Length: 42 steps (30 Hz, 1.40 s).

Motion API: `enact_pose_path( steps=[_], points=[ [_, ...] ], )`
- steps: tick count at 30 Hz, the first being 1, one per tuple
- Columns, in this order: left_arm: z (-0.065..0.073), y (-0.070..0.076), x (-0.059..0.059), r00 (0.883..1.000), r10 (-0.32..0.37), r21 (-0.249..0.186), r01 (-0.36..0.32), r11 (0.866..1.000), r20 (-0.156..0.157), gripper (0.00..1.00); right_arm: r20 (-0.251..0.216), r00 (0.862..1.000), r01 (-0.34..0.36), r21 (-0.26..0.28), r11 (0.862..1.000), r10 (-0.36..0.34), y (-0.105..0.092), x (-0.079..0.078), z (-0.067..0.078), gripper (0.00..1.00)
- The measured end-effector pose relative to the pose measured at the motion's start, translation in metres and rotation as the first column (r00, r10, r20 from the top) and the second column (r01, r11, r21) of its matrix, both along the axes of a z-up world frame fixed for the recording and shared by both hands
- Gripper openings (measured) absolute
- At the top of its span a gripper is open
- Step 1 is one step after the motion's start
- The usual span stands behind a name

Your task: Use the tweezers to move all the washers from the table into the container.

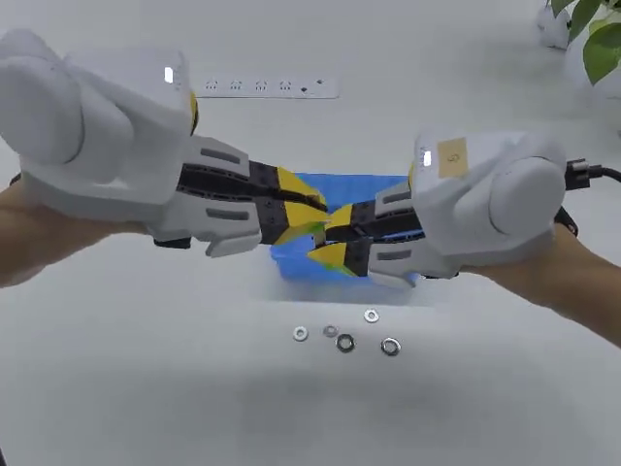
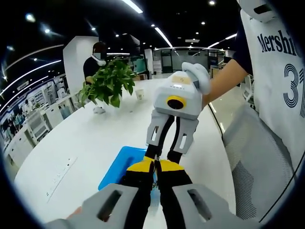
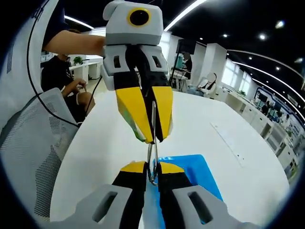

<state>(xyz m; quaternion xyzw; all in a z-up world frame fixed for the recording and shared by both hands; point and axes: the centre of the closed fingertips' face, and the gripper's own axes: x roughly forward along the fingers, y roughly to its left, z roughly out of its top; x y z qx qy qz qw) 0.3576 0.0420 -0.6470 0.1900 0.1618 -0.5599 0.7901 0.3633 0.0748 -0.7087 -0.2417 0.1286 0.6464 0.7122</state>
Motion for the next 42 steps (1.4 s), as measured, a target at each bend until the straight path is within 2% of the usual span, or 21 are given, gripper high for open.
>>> enact_pose_path(
  steps=[7,12,17,28,42],
  points=[
    [-0.003,-0.005,0.021,1.0,-0.003,0.004,0.003,1.0,0.016,0.07,0.019,0.999,0.036,0.009,0.999,-0.036,-0.001,0.024,-0.002,0.1],
    [-0.011,-0.009,0.036,1.0,0.024,-0.012,-0.024,1.0,0.0,0.07,0.025,0.998,0.055,0.001,0.998,-0.055,-0.003,0.041,-0.011,0.1],
    [-0.022,-0.008,0.047,0.998,0.049,-0.024,-0.05,0.998,-0.025,0.08,0.005,0.998,0.065,-0.005,0.998,-0.065,-0.003,0.051,-0.023,0.1],
    [-0.05,-0.004,0.062,0.995,0.069,-0.018,-0.071,0.997,-0.076,0.08,-0.051,0.996,0.073,-0.026,0.997,-0.075,0.001,0.061,-0.051,0.1],
    [-0.064,0.003,0.06,0.994,0.048,0.004,-0.048,0.999,-0.101,0.08,-0.082,0.995,0.046,-0.039,0.998,-0.049,0.002,0.058,-0.064,0.1]
  ],
)
